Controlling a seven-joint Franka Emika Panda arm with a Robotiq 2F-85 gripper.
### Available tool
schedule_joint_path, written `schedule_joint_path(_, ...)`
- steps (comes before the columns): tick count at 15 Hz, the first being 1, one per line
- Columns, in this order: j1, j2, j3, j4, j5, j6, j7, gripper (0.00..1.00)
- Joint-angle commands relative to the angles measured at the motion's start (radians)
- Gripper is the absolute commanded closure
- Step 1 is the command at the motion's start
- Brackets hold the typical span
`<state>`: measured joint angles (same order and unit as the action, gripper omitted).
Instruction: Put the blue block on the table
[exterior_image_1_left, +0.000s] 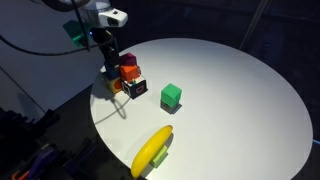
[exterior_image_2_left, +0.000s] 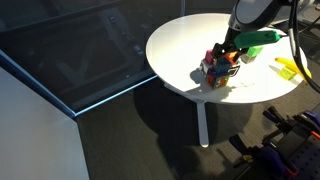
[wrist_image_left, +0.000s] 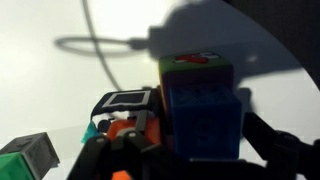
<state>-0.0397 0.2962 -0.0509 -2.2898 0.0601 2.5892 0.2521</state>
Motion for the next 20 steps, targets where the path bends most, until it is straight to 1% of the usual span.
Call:
schedule_joint_path(1,0.015,0.013,-0.014,0.018,0.008,0.007,0.024,0.34)
schedule_joint_path(4,0.02,-0.004,-0.018,0.014,0.001,-0.008,0.035,0.59)
schedule_joint_path(5,0.02,-0.013,-0.018,0.013,0.002,-0.016,0.035,0.66)
schedule_joint_path(8,0.023,-0.045,-0.018,0.005,0.003,-0.033,0.036,0.69)
schedule_joint_path(10,0.027,-0.072,-0.023,-0.005,-0.008,-0.042,0.04,0.7)
schedule_joint_path(17,0.014,-0.164,-0.041,-0.059,-0.044,-0.118,0.029,0.7)
schedule_joint_path(20,0.008,-0.207,-0.051,-0.095,-0.076,-0.126,0.025,0.7)
